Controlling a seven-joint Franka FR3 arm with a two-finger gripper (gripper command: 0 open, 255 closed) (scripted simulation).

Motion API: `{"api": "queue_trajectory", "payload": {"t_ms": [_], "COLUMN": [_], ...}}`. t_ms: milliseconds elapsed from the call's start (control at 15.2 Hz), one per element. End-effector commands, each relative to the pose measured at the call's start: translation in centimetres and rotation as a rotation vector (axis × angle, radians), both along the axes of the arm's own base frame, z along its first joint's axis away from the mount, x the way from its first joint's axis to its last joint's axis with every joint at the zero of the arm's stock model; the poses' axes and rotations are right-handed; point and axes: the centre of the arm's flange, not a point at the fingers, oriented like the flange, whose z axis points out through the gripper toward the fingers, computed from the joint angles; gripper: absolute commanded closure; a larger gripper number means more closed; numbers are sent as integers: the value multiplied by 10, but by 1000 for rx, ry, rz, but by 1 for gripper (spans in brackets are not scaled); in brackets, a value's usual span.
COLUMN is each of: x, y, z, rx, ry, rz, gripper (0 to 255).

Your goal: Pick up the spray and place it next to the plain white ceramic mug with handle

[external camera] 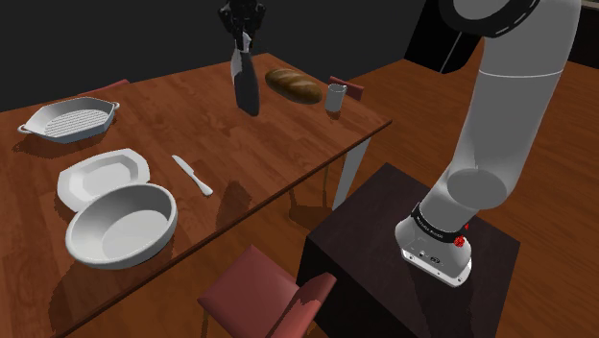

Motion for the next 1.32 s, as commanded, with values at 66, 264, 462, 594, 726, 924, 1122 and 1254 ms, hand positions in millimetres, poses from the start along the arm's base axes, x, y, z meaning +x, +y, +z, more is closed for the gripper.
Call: {"api": "queue_trajectory", "payload": {"t_ms": [66, 264, 462, 594, 726, 924, 1122, 1254], "x": [0, 1, 4, 6, 8, 11, 14, 16], "y": [-1, -14, -53, -80, -106, -145, -185, -211], "z": [17, 23, 23, 23, 23, 23, 23, 23], "rx": [0, 0, 0, 0, 0, 0, 0, 0], "ry": [0, 0, 0, 0, 0, 0, 0, 0], "rz": [0, 0, 0, 0, 0, 0, 0, 0], "gripper": [255, 255, 255, 255, 255, 255, 255, 255]}}
